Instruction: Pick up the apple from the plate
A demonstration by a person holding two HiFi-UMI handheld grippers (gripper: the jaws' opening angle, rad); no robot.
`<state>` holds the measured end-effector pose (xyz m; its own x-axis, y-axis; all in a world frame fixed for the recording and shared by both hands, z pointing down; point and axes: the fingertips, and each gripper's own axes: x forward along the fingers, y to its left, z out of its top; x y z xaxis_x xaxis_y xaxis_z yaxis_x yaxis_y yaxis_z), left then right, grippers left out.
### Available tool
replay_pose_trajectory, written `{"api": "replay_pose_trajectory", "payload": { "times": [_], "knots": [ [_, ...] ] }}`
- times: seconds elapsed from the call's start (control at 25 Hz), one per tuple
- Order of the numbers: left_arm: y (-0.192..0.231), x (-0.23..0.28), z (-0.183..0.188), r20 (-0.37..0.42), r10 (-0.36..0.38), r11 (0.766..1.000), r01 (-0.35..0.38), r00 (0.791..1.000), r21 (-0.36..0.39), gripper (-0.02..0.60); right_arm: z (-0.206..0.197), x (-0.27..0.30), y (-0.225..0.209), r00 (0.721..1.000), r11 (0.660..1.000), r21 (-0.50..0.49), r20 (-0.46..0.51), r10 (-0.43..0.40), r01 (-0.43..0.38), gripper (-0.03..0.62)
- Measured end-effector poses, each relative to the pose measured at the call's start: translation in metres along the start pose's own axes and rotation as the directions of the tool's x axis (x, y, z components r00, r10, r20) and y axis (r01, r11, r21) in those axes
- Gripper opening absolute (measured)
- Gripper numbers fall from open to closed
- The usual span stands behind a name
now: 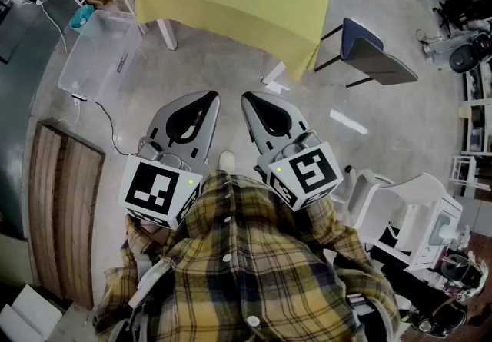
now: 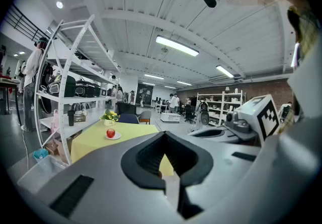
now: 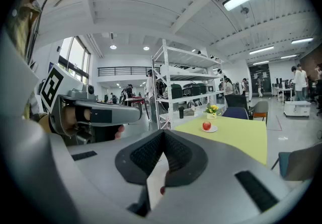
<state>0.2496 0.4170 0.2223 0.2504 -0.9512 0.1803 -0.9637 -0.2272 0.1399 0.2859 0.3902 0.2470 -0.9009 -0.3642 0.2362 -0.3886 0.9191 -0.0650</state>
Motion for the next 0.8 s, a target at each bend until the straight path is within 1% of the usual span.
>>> {"api": "replay_pose_trajectory", "payload": {
  "times": [0.2, 0.44, 0.6, 0.8],
  "knots": [
    [-0.007, -0.001, 0.005, 0.004, 0.018, 1.0, -0.018, 1.0, 0.001, 0.006, 0.005, -0.009, -0.001, 1.0, 1.0, -0.004, 0.021, 0.004, -0.004, -0.003],
    [-0.016, -0.002, 0.001, 0.015, 0.064, 0.998, -0.064, 0.998, 0.008, 0.006, 0.001, -0.025, -0.009, 0.999, 1.0, -0.007, 0.04, 0.019, -0.019, -0.003],
    [-0.025, -0.002, -0.006, 0.009, 0.082, 0.997, -0.082, 0.997, 0.009, 0.008, -0.009, -0.035, -0.013, 0.999, 1.0, 0.002, 0.029, 0.025, -0.025, -0.003],
    [-0.02, -0.001, -0.008, 0.013, 0.11, 0.994, -0.11, 0.994, 0.003, 0.008, -0.014, -0.032, -0.015, 0.999, 0.999, 0.014, 0.026, 0.048, -0.048, -0.003]
  ]
}}
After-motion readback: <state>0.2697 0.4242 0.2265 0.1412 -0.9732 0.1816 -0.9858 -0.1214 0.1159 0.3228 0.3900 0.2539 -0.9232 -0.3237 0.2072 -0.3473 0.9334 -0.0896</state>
